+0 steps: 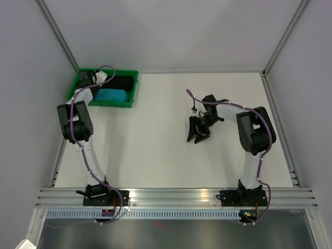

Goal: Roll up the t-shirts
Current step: Place the rolled tshirt into the container

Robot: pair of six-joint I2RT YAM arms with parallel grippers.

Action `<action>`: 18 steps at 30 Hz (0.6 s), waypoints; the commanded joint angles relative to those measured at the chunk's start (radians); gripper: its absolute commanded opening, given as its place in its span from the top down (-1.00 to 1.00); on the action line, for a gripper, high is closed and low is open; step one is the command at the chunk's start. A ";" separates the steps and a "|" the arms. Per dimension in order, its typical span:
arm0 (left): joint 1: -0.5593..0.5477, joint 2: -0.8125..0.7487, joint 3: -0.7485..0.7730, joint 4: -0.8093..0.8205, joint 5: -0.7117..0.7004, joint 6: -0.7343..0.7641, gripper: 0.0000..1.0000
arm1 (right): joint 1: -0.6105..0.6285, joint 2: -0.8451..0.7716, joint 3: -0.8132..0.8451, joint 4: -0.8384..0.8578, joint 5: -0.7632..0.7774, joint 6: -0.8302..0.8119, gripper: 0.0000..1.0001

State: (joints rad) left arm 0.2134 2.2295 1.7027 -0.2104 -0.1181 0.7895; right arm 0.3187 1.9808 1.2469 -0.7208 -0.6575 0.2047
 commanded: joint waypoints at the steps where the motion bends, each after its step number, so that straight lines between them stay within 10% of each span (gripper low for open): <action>1: 0.007 -0.043 0.020 0.016 -0.077 -0.117 0.95 | 0.006 0.006 0.042 -0.011 -0.007 -0.001 -0.16; 5: 0.009 -0.111 -0.005 0.016 -0.139 -0.180 0.65 | 0.005 -0.007 0.055 0.004 0.024 0.001 -0.16; 8: 0.018 -0.177 -0.049 0.016 -0.207 -0.208 -0.41 | 0.005 -0.063 0.066 0.044 0.084 0.010 -0.17; 11: 0.055 -0.241 -0.123 0.014 -0.248 -0.259 -0.99 | 0.005 -0.109 0.068 0.099 0.140 0.030 -0.19; 18: 0.147 -0.418 -0.359 -0.006 -0.295 -0.306 -0.99 | 0.000 -0.227 0.040 0.211 0.421 0.042 -0.55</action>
State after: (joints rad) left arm 0.3252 1.9068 1.4178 -0.2020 -0.3649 0.5575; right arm 0.3187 1.8359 1.2743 -0.6003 -0.4084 0.2337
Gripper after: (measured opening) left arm 0.994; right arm 0.754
